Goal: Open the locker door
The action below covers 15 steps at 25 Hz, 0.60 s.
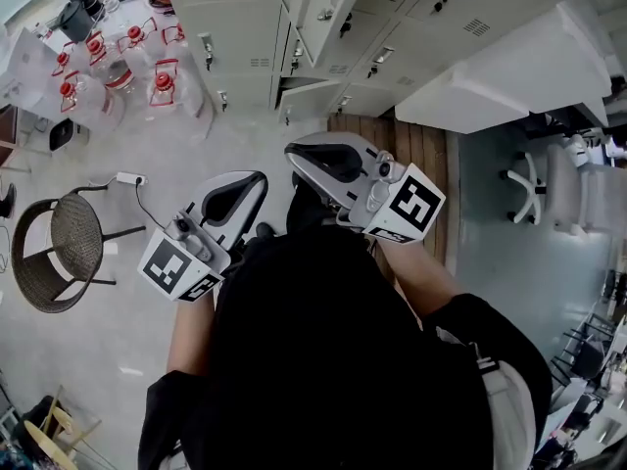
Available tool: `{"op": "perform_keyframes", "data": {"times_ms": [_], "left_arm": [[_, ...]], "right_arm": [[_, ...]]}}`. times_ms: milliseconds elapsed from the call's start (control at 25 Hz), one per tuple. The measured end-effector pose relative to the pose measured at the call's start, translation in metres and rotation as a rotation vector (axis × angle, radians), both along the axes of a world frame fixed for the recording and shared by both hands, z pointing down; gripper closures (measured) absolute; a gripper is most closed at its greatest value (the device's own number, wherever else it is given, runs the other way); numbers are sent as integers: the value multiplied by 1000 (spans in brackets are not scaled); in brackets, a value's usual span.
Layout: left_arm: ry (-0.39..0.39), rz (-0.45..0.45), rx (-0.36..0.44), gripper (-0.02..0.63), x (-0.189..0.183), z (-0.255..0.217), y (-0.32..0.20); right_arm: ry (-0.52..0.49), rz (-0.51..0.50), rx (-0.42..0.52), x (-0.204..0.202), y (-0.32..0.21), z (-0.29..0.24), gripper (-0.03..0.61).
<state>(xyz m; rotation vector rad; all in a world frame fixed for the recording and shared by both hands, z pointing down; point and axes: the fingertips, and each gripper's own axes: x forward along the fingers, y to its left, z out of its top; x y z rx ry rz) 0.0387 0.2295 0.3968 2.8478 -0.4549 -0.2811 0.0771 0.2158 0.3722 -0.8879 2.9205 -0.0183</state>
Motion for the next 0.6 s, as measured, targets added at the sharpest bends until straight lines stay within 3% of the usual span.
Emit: {"op": "perform_keyframes", "data": {"times_ms": [600], "left_arm": [[-14,62,-11,598,20,8,15]], "right_arm": [[-26,53,-33,25,14,10,566]]}}
